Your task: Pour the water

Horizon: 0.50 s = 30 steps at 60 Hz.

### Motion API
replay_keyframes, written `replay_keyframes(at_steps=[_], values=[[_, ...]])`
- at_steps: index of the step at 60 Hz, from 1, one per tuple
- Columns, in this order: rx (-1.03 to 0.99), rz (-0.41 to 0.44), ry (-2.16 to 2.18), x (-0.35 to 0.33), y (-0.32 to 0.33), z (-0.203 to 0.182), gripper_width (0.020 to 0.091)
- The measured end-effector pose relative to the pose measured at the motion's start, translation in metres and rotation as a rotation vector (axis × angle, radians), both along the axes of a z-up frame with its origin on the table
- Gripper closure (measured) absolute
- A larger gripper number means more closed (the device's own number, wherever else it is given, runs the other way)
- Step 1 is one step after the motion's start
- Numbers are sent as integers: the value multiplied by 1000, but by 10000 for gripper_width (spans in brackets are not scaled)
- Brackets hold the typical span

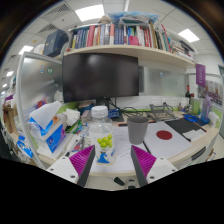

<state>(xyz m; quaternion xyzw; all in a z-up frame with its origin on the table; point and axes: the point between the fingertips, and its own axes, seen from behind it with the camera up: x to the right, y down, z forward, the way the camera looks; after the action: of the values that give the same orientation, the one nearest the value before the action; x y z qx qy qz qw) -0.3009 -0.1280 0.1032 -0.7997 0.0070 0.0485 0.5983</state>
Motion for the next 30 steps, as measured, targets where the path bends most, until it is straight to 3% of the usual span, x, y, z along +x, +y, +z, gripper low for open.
replay_keyframes(at_steps=[27, 30], values=[[24, -56, -104, 6, 120, -21, 380], [28, -77, -120, 11, 130, -24, 416]])
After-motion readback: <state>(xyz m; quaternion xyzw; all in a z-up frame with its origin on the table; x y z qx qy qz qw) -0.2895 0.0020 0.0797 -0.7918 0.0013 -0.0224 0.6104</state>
